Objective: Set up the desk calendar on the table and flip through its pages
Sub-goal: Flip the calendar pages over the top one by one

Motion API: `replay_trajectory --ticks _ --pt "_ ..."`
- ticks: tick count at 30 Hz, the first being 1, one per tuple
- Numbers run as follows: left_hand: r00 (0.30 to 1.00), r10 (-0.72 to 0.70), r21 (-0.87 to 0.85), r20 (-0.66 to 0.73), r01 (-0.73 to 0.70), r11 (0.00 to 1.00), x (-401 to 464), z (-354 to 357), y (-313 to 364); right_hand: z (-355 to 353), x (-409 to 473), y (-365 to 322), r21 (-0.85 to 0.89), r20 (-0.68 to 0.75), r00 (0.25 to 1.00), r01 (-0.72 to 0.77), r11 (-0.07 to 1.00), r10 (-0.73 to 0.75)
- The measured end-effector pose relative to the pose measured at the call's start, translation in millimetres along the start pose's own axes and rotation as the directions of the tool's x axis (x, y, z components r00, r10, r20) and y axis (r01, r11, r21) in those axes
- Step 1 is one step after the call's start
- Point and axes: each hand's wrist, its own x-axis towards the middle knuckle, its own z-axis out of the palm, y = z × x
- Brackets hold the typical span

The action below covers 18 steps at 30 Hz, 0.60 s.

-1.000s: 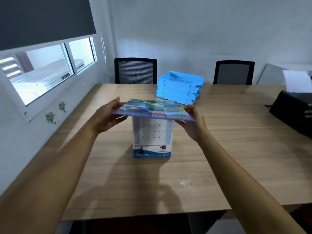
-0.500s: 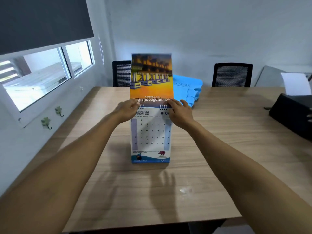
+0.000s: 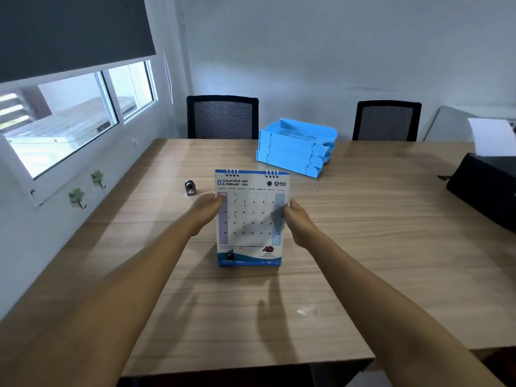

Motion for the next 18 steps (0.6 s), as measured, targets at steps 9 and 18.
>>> replay_trajectory --ticks 9,18 --pt "0.993 -0.005 -0.080 0.115 0.015 0.997 -12 2 -5 6 -16 -5 -0.065 -0.003 1.000 0.015 0.998 -0.015" --pt "0.993 0.007 -0.038 -0.119 -0.011 0.999 -22 -18 9 -12 -21 -8 -0.074 -0.242 0.962 0.108 0.991 -0.123"
